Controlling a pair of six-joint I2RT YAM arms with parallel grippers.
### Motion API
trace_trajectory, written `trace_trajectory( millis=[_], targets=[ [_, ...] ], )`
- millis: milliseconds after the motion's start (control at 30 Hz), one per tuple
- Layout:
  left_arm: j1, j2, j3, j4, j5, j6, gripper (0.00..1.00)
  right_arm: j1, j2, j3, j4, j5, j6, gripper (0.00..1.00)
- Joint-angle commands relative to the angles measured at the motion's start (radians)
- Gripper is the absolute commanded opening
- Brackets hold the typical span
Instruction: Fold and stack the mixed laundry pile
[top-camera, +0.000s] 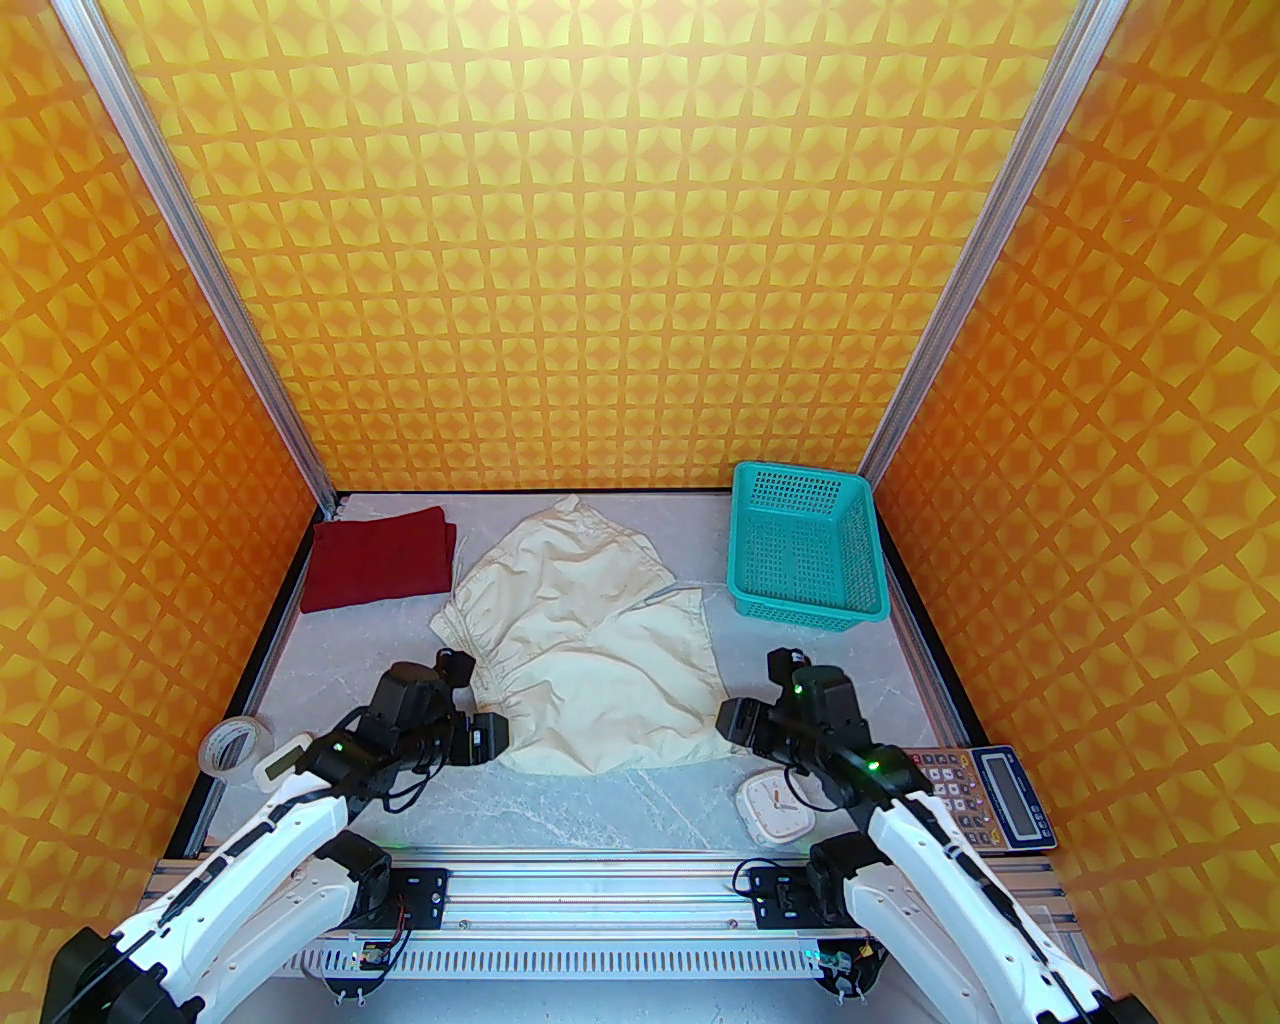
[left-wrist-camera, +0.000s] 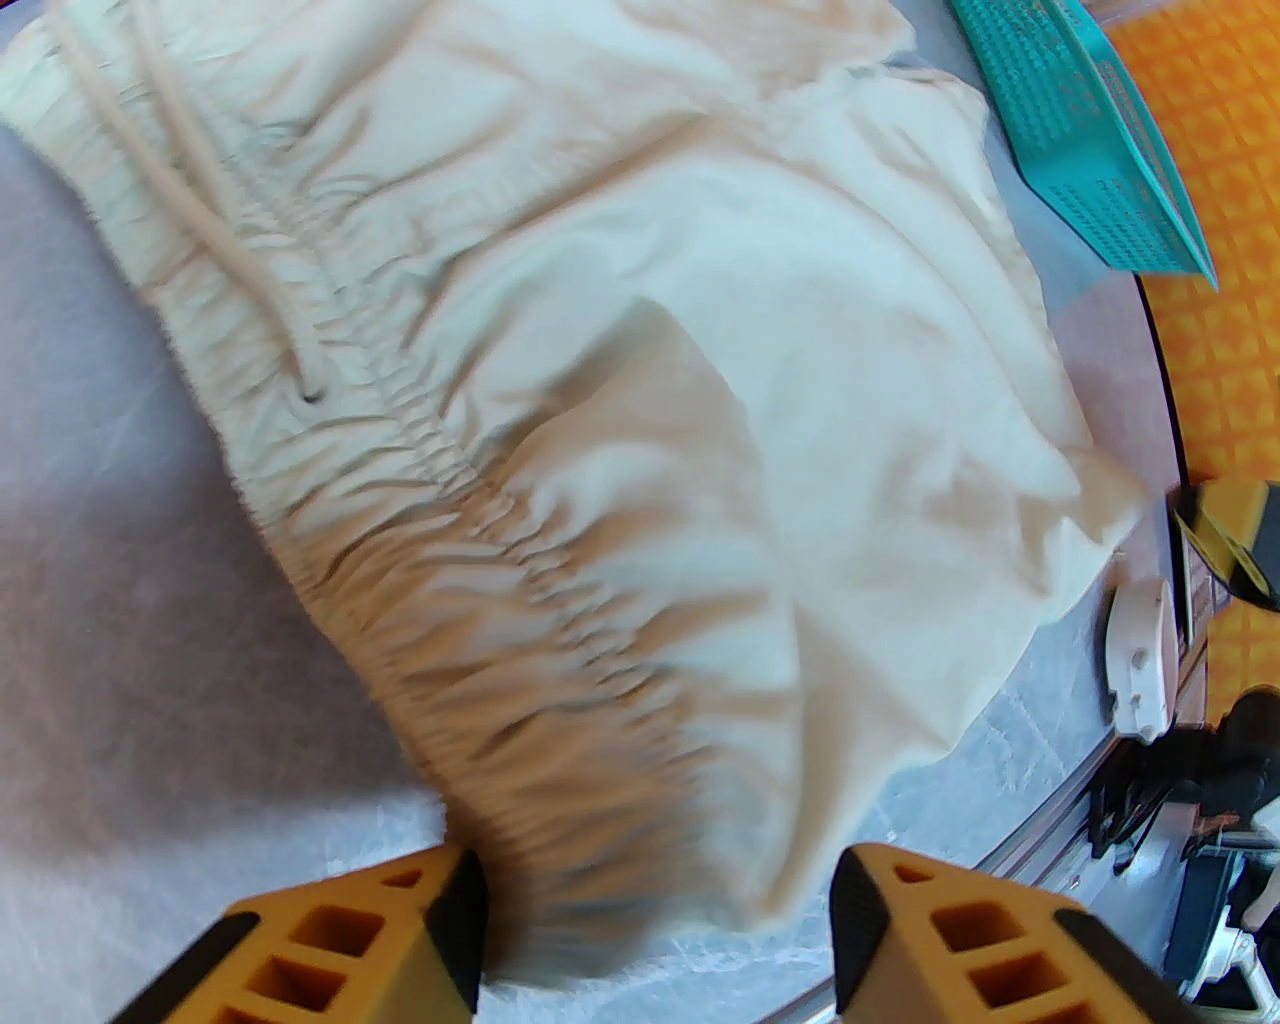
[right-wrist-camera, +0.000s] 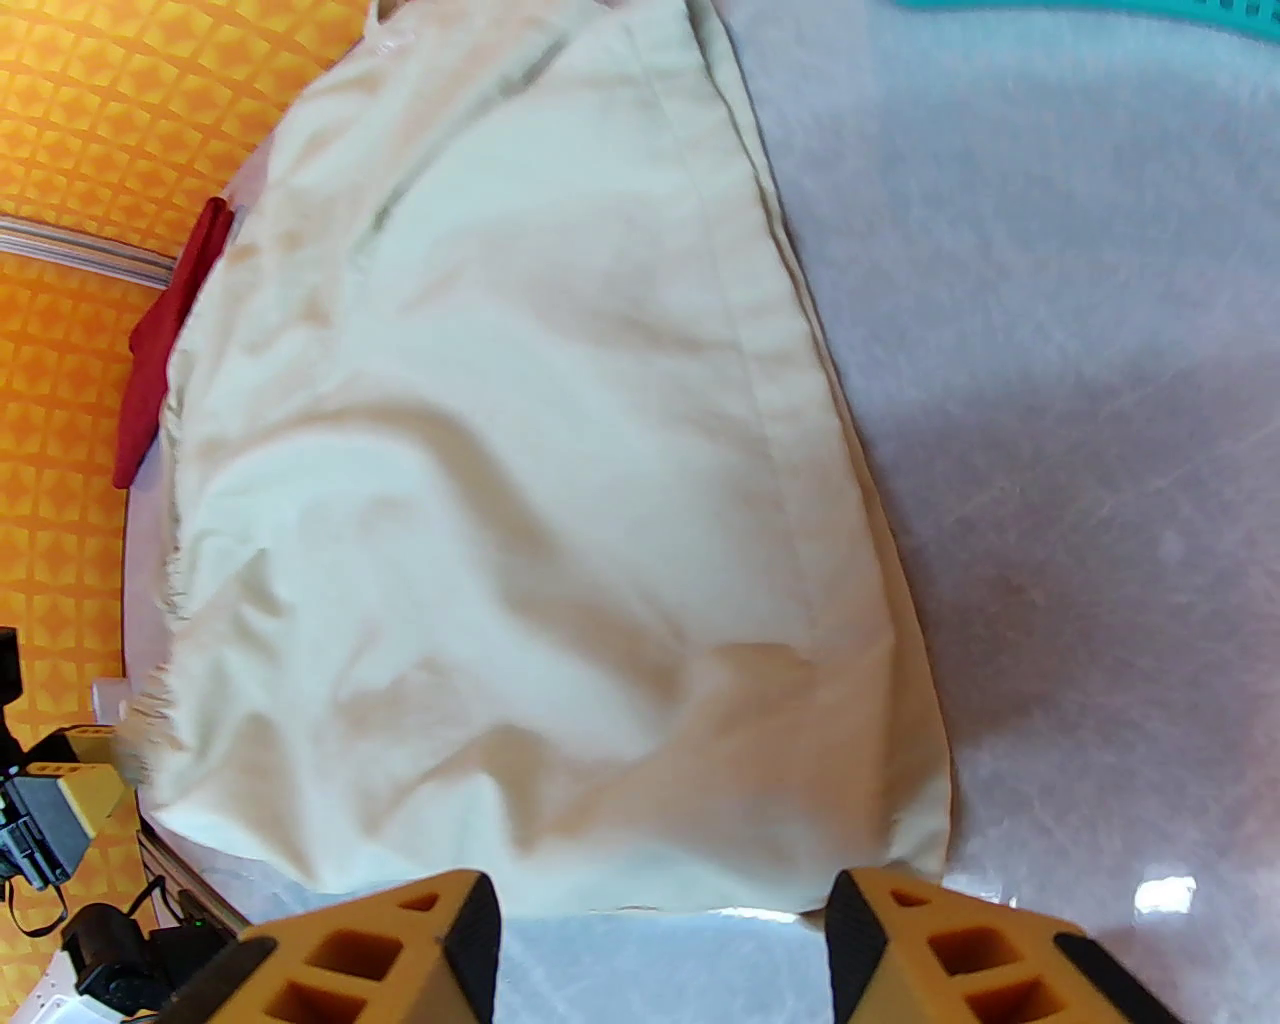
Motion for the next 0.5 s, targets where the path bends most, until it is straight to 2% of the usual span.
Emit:
trace_trajectory(
  millis=[0, 100, 200, 367, 467],
  targets=[
    [-0.007, 0.050, 0.168, -0.103, -0.048, 0.004, 0.54, 0.017, 0.065, 0.124, -0.075, 0.013, -0.051, 0.56],
    [-0.020, 0.176, 0.289, -0.144, -0.048, 0.056, 0.52, 0.098, 0.187, 0.199, -0.040, 0.068, -0.073, 0.53],
    [-0.024, 0.300, 0.322, -0.067, -0.027, 0.059, 0.48, 0.164, 0.330, 0.230, 0.048, 0.094, -0.065, 0.52],
    [-0.055, 0.470, 0.294, 0.070, -0.002, 0.031, 0.38, 0.247, 0.621, 0.291, 0.137, 0.106, -0.028, 0.50],
    [-0.078, 0.511, 0.213, 0.114, -0.002, -0.028, 0.36, 0.249, 0.704, 0.255, 0.170, 0.115, 0.015, 0.48]
  ],
)
